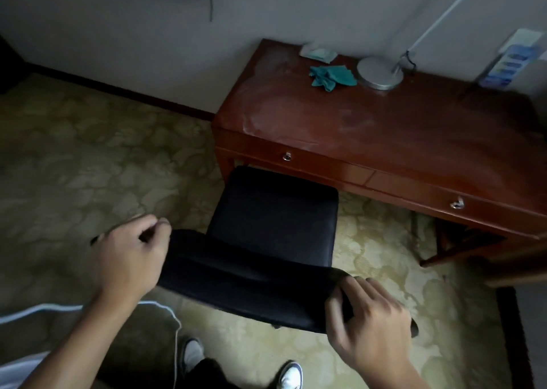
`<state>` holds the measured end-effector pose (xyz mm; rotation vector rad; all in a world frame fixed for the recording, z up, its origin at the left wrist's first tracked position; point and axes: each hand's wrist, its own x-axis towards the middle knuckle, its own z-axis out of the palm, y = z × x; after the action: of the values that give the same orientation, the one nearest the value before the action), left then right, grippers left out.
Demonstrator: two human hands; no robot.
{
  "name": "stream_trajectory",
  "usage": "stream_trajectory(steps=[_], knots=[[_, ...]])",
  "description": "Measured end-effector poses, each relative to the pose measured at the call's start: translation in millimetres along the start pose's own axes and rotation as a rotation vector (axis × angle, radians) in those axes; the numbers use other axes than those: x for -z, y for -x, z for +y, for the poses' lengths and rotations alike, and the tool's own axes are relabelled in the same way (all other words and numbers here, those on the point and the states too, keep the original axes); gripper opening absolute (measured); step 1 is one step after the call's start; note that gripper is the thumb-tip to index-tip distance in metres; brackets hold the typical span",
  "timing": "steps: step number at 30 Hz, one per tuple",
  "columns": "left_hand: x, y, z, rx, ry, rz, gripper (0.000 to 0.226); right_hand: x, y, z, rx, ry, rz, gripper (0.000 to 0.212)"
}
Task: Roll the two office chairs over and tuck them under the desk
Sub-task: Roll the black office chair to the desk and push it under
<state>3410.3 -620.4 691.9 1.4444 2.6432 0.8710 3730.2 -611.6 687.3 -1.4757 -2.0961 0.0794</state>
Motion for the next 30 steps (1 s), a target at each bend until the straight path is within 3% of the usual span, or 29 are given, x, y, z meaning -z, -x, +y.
stream_trajectory(steps=[15,21,30], knots=[[-49.2,-35.5,43.1,0.013,0.157,0.100,0.028,-2.8,-79.4,67.2,0.097,-0.007,0.086,0.031],[-77.0,-82.4,74.0,0.044,0.186,0.027,0.033,-14.0,-114.3,80.9,0.084,0.014,0.026,0.026],[-128.9,-183.8,114.4,-0.057,0.016,-0.003,0.043,-55.8,-195.9,96.7,0.028,0.012,0.049,0.029]])
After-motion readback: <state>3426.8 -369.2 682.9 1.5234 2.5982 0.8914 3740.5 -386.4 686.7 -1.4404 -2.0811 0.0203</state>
